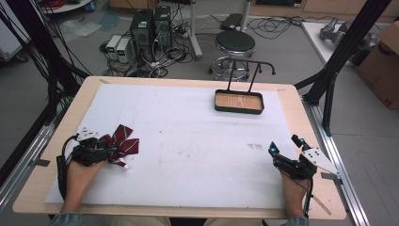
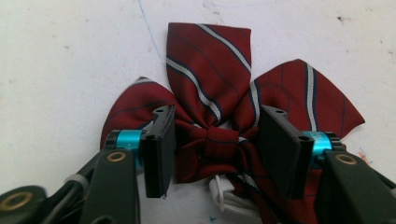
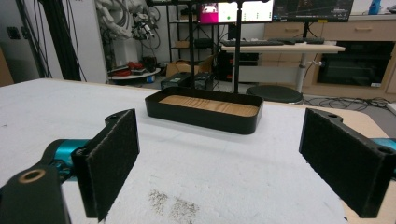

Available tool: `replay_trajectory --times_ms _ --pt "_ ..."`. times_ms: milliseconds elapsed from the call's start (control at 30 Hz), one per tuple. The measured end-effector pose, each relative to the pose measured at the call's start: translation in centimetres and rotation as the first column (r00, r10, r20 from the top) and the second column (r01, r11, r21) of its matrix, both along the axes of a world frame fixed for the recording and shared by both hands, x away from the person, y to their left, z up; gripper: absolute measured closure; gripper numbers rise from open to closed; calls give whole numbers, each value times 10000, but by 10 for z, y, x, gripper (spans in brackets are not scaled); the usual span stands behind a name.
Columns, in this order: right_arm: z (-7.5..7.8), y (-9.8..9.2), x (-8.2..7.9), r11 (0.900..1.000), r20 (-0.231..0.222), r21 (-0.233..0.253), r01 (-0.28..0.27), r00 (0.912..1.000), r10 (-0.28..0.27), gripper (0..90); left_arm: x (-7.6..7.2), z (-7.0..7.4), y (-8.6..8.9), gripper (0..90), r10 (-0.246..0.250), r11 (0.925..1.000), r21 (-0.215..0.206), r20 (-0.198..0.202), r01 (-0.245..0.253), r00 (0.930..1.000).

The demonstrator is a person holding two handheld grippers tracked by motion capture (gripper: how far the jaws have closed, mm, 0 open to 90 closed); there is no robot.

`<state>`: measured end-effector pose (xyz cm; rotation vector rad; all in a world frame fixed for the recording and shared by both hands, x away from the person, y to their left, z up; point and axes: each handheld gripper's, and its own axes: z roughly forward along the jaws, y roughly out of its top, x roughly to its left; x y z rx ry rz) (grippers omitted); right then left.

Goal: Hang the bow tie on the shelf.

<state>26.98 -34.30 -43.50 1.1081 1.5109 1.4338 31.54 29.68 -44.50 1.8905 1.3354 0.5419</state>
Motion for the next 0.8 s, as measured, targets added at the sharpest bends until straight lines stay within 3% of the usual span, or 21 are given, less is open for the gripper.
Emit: replay_trajectory --times_ms 100,233,367,400,433,467,600,700,800 --pt "0 0 0 10000 -5 -1 -1 10000 1 112 0 -1 1 540 -24 10000 -63 -4 24 10000" --pt "0 0 0 10000 0 -1 6 10000 -6 112 -2 -1 2 648 50 10000 -71 33 -49 10000" --pt "0 0 0 10000 -5 10 6 10000 -6 112 -2 2 0 664 2 9999 -147 50 -1 10000" --pt "0 0 0 10000 -11 17 6 10000 -6 112 -3 7 -2 666 -10 9998 -204 391 18 9992" --pt "0 0 0 10000 -3 25 12 10000 -12 112 -3 7 -2 666 -10 9998 -204 391 18 9992" --pt "0 0 0 10000 -3 25 12 10000 -12 112 -4 10 -2 666 -15 9996 -267 644 33 9979" --pt "0 0 0 10000 -3 41 15 10000 -15 112 -9 21 -5 666 27 9965 -830 1447 94 9895" --pt "0 0 0 10000 -16 30 11 10000 -11 112 -12 28 -8 666 160 9931 -1170 1972 74 9802" --pt "0 0 0 10000 -10 18 20 10000 -20 112 -15 36 -13 666 286 9891 -1470 2567 97 9661"
